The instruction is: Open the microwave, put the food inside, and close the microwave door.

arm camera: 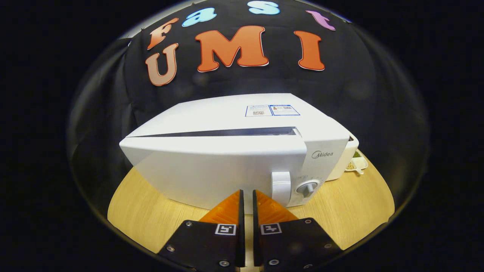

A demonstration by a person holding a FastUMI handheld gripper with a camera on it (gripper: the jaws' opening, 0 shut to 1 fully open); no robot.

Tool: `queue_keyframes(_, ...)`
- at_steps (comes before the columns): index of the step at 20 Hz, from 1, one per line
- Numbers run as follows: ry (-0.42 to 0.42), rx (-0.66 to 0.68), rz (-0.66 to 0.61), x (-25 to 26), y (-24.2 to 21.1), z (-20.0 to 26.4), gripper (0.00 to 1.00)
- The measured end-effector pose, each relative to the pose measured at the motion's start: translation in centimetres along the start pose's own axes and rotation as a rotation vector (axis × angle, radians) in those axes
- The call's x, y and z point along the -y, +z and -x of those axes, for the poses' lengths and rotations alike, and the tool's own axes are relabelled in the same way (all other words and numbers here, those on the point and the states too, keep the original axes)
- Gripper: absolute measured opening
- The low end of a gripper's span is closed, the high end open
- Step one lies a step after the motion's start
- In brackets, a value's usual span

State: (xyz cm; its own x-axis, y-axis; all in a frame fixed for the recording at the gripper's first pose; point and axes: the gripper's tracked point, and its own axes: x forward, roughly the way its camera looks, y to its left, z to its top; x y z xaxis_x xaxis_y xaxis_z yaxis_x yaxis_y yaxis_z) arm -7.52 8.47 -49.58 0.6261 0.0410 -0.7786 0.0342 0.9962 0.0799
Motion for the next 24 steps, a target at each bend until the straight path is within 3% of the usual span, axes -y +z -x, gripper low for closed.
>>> queue_keyframes(1, 0.010, 0.003, -0.014, -0.3, 0.2, -0.2, 0.05)
queue_keyframes(11, 0.016, 0.002, 0.024, 0.0, 0.5, -2.3, 0.03)
queue_keyframes(14, 0.013, 0.029, 0.087, -0.1, 0.5, -1.9, 0.03)
queue_keyframes(22, 0.020, 0.190, 0.106, 0.5, 6.5, 6.0, 0.09)
queue_keyframes(24, 0.031, 0.246, 0.109, 0.6, 8.9, 8.5, 0.21)
